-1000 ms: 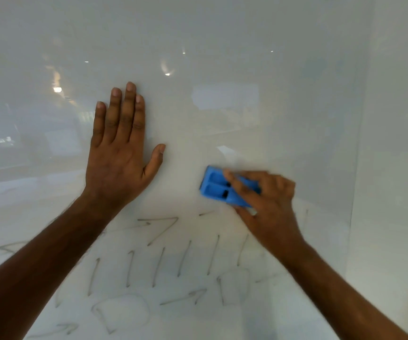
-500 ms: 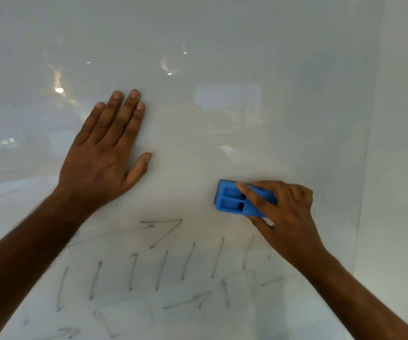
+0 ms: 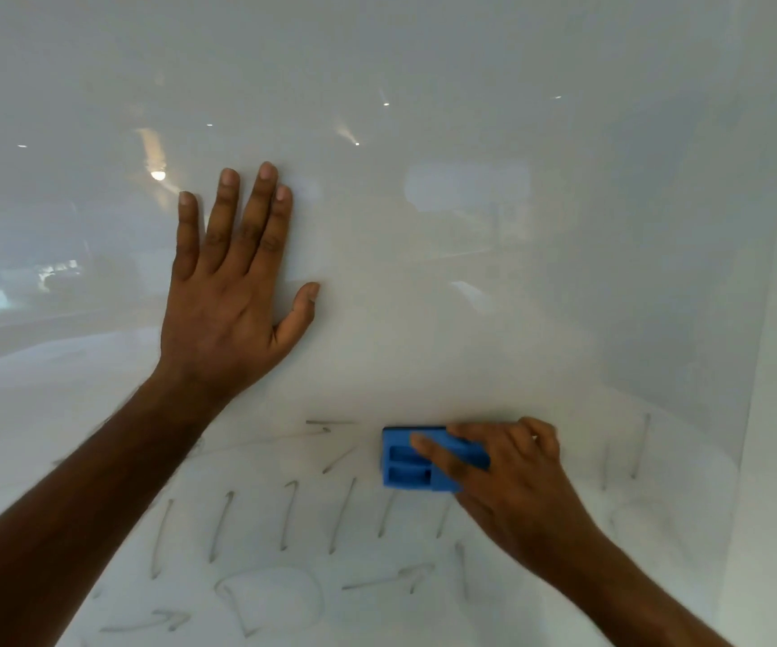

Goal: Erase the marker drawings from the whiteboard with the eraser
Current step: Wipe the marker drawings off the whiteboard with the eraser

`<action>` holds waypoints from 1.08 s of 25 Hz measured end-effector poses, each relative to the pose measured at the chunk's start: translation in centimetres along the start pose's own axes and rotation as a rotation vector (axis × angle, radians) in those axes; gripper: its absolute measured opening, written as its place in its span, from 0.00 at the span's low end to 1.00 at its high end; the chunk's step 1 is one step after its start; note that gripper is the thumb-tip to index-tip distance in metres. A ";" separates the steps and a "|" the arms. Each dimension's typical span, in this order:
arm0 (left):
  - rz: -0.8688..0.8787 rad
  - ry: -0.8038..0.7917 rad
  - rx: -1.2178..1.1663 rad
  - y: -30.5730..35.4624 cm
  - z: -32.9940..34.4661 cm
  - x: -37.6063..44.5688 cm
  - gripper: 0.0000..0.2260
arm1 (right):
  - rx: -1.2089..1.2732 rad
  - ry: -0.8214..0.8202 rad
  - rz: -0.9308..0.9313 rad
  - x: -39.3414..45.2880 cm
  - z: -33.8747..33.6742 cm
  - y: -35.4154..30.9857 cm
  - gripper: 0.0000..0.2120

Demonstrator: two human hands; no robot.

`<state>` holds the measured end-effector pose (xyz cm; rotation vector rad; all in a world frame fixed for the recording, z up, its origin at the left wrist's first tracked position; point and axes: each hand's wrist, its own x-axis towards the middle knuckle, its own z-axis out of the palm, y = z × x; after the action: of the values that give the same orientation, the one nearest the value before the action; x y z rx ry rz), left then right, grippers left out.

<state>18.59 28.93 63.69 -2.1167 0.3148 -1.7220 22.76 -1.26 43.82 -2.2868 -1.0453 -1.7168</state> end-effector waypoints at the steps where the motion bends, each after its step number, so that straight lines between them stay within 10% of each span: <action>1: -0.002 -0.002 -0.002 0.1 0.1 0.0 0.35 | 0.000 0.030 0.033 1.1 -0.5 0.8 0.35; 27: -0.028 0.010 -0.028 0.3 0.1 -0.3 0.34 | 0.064 0.070 0.002 6.0 1.9 -8.2 0.34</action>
<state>18.61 28.82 63.27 -2.1431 0.3152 -1.7543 20.45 8.59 45.88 -2.1726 -1.0685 -1.7234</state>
